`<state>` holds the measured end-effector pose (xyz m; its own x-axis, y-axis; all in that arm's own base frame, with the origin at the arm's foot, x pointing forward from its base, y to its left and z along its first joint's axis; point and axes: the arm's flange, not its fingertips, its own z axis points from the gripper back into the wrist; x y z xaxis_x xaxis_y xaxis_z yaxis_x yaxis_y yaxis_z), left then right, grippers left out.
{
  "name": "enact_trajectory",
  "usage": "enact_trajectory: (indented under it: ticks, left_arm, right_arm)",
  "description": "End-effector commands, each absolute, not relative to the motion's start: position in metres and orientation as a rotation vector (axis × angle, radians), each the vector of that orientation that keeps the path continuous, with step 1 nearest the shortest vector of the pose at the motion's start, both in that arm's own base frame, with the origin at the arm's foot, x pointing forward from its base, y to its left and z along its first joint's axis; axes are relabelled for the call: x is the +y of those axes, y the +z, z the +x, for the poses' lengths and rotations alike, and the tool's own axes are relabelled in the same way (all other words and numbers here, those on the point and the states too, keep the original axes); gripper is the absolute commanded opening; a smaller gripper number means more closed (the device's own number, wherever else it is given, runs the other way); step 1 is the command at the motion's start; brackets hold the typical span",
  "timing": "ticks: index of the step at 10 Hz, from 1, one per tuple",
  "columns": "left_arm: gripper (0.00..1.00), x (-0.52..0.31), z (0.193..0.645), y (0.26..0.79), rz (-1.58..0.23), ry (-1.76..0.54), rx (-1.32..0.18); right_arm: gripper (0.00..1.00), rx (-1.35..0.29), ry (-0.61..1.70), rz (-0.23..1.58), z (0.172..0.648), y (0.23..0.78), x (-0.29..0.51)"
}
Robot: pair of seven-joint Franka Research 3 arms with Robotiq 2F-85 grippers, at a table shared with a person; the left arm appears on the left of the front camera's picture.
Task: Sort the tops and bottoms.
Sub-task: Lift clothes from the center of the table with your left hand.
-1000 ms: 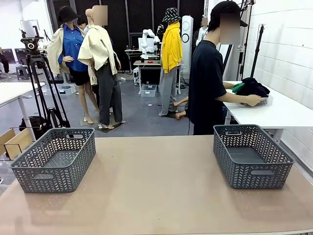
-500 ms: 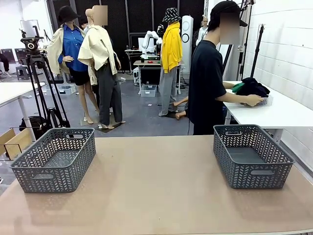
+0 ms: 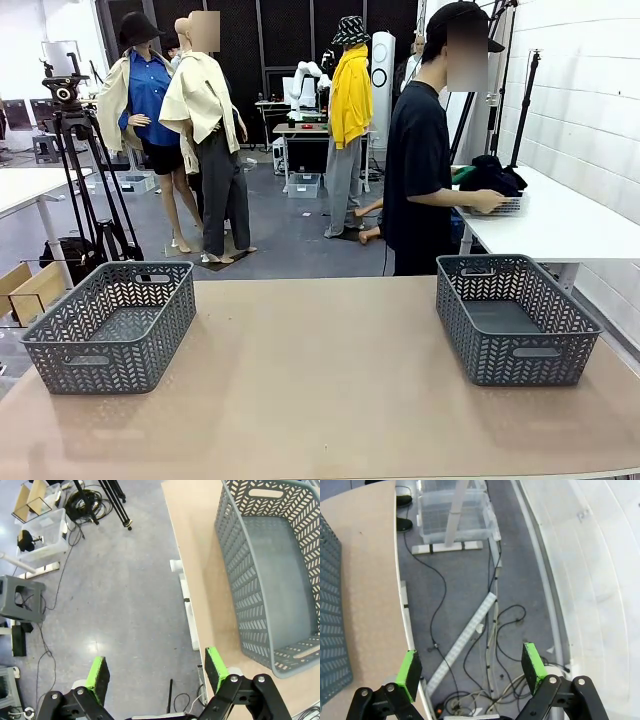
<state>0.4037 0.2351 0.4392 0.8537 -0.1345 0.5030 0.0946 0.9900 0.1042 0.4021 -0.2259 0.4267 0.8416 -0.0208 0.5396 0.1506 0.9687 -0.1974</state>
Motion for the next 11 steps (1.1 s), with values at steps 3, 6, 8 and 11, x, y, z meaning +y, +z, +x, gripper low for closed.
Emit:
enact_trajectory:
  ticks: [3,6,8,11]
  left_arm:
    - [1.00,0.2368,0.4024,0.4384,0.078,-0.116,-0.533]
    - [1.00,0.2368,0.4024,0.4384,0.078,-0.116,-0.533]
    - [1.00,0.2368,0.4024,0.4384,0.078,-0.116,-0.533]
    - [1.00,0.2368,0.4024,0.4384,0.078,-0.116,-0.533]
  right_arm:
    - [1.00,-0.558,-0.090,-0.241,0.4035,0.4270,-0.2280]
    - [1.00,-0.558,-0.090,-0.241,0.4035,0.4270,-0.2280]
    - [1.00,-0.558,-0.090,-0.241,0.4035,0.4270,-0.2280]
    - [1.00,-0.558,-0.090,-0.241,0.4035,0.4270,-0.2280]
